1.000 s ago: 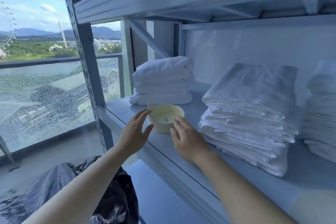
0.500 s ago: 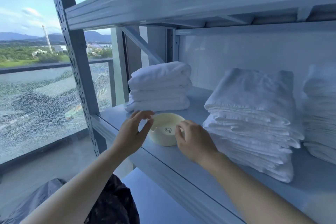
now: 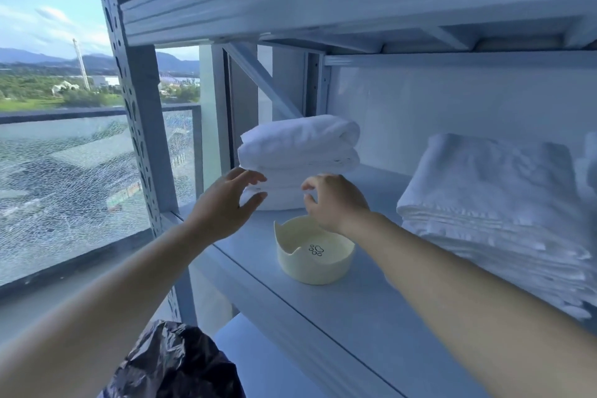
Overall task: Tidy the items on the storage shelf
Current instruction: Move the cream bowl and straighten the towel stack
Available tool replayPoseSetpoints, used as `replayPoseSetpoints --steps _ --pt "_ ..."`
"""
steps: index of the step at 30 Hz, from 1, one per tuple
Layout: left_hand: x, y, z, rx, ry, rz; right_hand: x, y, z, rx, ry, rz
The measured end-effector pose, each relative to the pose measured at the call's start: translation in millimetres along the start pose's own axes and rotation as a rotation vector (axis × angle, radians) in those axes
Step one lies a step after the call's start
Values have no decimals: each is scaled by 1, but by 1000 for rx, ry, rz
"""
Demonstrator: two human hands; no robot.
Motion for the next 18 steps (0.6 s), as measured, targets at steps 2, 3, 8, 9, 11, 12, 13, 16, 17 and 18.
replayPoseSetpoints --steps 2,3,8,9,11,12,13,16,17,18 --pt "-2 4 10 -38 146 36 -7 10 -2 -8 -10 7" --pt "-3 6 14 -48 198 46 -10 14 -3 -14 -18 8" --pt "-6 21 37 -26 232 -51 -18 37 -9 47 -111 -68" --pt "-6 26 40 -21 229 -78 -18 43 -9 75 -159 -89" --pt "-6 38 45 2 222 -106 -15 55 -9 108 -250 -119" --pt "-7 45 47 16 215 -106 -15 62 -9 109 -282 -123" --pt "-9 51 48 29 207 -100 -15 67 -8 102 -304 -120" --pt "-20 66 52 42 200 -51 -20 82 -9 57 -321 -82" --pt "-25 70 53 32 202 -24 -22 86 -11 36 -323 -63" --pt "-29 74 53 14 217 7 -24 88 -14 17 -323 -43"
Point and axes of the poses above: each hand's wrist, its own y-axis towards the middle knuckle, its own x-axis out of the back of the hand, z = x × y, the point moved 1 cm from there along y, towards the middle knuckle, and after that the axes turned 6 degrees about z, right-handed, at the moved point
